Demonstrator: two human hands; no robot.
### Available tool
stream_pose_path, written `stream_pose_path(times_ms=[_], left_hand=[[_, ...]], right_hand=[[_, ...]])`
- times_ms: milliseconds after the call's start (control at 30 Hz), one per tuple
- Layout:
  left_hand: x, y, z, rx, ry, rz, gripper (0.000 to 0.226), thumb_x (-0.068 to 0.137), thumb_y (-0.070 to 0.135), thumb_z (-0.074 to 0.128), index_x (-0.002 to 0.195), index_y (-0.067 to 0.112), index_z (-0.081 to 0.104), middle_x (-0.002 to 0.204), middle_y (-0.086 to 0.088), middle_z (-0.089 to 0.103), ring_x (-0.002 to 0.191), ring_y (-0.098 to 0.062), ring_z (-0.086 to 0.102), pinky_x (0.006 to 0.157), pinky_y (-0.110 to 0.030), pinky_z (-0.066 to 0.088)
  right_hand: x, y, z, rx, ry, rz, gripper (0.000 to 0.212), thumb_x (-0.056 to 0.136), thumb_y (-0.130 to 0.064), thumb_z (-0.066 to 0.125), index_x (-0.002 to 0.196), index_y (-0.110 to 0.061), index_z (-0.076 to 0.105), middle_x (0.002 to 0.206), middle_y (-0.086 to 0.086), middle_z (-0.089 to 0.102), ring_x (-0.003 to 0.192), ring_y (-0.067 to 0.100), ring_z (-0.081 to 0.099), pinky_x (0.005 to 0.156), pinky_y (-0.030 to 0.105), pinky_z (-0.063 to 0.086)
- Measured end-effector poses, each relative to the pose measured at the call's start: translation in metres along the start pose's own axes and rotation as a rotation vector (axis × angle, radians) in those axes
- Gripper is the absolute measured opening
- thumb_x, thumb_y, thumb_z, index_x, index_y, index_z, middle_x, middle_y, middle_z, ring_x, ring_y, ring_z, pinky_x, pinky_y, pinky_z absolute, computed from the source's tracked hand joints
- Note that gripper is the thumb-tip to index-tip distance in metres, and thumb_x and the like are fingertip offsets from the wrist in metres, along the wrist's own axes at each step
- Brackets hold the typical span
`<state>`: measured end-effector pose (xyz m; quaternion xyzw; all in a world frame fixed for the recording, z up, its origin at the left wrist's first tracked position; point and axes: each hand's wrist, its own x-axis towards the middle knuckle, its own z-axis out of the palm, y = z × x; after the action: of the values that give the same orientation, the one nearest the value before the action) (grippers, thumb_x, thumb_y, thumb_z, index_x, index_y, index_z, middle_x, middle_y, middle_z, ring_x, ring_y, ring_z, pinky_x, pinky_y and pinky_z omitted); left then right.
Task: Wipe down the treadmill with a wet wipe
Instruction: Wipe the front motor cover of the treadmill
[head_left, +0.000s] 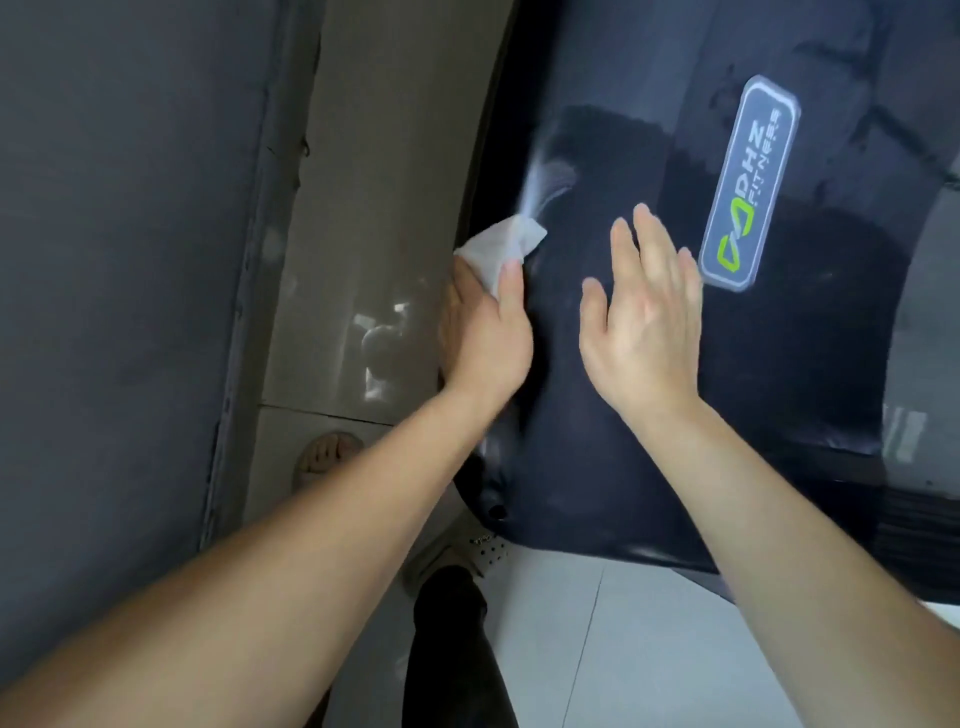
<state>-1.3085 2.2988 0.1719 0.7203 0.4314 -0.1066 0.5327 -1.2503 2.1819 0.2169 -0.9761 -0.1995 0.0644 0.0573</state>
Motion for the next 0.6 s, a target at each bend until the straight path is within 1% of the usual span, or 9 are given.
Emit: stream_pose_path(times_ms=[67, 100, 167, 200, 300, 400, 467, 533, 600], left_hand=[[0.053, 0.032, 0.003, -0.129, 0.034, -0.034, 0.079, 0.099, 0.062, 0.028, 0.158, 0.01, 0.033, 0.161, -0.009, 0.04, 0.149, -0.026, 0.036, 0.12, -0.032, 0.024], [0.077, 0.047, 0.002, -0.169, 0.038, -0.02, 0.078, 0.098, 0.062, 0.026, 0.156, 0.011, 0.038, 0.158, -0.008, 0.045, 0.145, -0.026, 0.041, 0.115, -0.027, 0.028], [0.114, 0.069, -0.002, -0.197, -0.038, -0.005, 0.064, 0.108, 0.05, 0.026, 0.153, 0.008, 0.042, 0.154, -0.009, 0.05, 0.142, -0.024, 0.045, 0.101, -0.017, 0.031], [0.128, 0.072, -0.003, -0.225, -0.094, -0.006, 0.059, 0.112, 0.045, 0.025, 0.153, 0.006, 0.041, 0.155, -0.01, 0.048, 0.143, -0.023, 0.044, 0.101, -0.017, 0.03], [0.132, 0.052, -0.013, -0.353, -0.242, -0.096, 0.063, 0.111, 0.048, 0.027, 0.154, 0.005, 0.043, 0.155, -0.01, 0.048, 0.144, -0.023, 0.044, 0.119, -0.028, 0.03], [0.088, -0.009, -0.023, -0.391, -0.322, -0.276, 0.065, 0.109, 0.054, 0.033, 0.154, 0.009, 0.045, 0.151, -0.008, 0.052, 0.14, -0.023, 0.049, 0.121, -0.036, 0.034], [0.046, -0.062, -0.027, -0.414, -0.411, -0.382, 0.061, 0.107, 0.056, 0.037, 0.151, 0.015, 0.05, 0.144, -0.002, 0.058, 0.13, -0.02, 0.057, 0.113, -0.031, 0.04], [0.015, -0.1, -0.025, -0.461, -0.43, -0.462, 0.048, 0.107, 0.052, 0.041, 0.143, 0.022, 0.057, 0.126, 0.007, 0.065, 0.111, -0.009, 0.064, 0.096, -0.019, 0.044], [0.018, -0.116, -0.028, -0.461, -0.476, -0.47, 0.026, 0.107, 0.04, 0.047, 0.119, 0.03, 0.068, 0.108, 0.011, 0.073, 0.088, 0.004, 0.069, 0.076, -0.007, 0.048]], right_hand=[[0.026, 0.001, 0.003, -0.084, -0.039, -0.048, 0.053, 0.101, -0.024, 0.049, 0.149, -0.001, 0.044, 0.16, 0.017, 0.037, 0.148, 0.031, 0.034, 0.122, 0.053, 0.025], [0.032, 0.001, 0.005, -0.11, -0.039, -0.047, 0.051, 0.101, -0.024, 0.049, 0.147, -0.001, 0.047, 0.158, 0.018, 0.04, 0.147, 0.032, 0.037, 0.121, 0.052, 0.027], [0.032, 0.0, 0.011, -0.113, -0.031, -0.022, 0.05, 0.101, -0.025, 0.048, 0.145, -0.002, 0.049, 0.159, 0.017, 0.039, 0.147, 0.033, 0.036, 0.118, 0.049, 0.031], [0.029, 0.0, 0.014, -0.108, -0.034, -0.014, 0.051, 0.102, -0.025, 0.047, 0.147, -0.002, 0.047, 0.161, 0.017, 0.036, 0.149, 0.032, 0.033, 0.117, 0.048, 0.032], [0.023, -0.003, 0.019, -0.113, -0.018, 0.015, 0.054, 0.102, -0.025, 0.047, 0.151, -0.003, 0.042, 0.165, 0.015, 0.03, 0.153, 0.032, 0.027, 0.119, 0.048, 0.03], [0.027, -0.014, 0.022, -0.12, -0.008, 0.064, 0.054, 0.103, -0.028, 0.045, 0.151, -0.003, 0.041, 0.165, 0.014, 0.029, 0.154, 0.031, 0.025, 0.121, 0.046, 0.028], [0.027, -0.018, 0.022, -0.119, -0.017, 0.087, 0.054, 0.104, -0.029, 0.045, 0.151, -0.002, 0.041, 0.165, 0.014, 0.028, 0.154, 0.03, 0.024, 0.121, 0.046, 0.028], [0.025, -0.019, 0.021, -0.131, -0.027, 0.087, 0.054, 0.105, -0.029, 0.045, 0.152, -0.002, 0.039, 0.166, 0.014, 0.027, 0.155, 0.03, 0.022, 0.122, 0.047, 0.027], [0.024, -0.019, 0.022, -0.139, -0.031, 0.085, 0.055, 0.105, -0.029, 0.045, 0.152, -0.002, 0.038, 0.167, 0.014, 0.025, 0.155, 0.03, 0.021, 0.122, 0.047, 0.027]])
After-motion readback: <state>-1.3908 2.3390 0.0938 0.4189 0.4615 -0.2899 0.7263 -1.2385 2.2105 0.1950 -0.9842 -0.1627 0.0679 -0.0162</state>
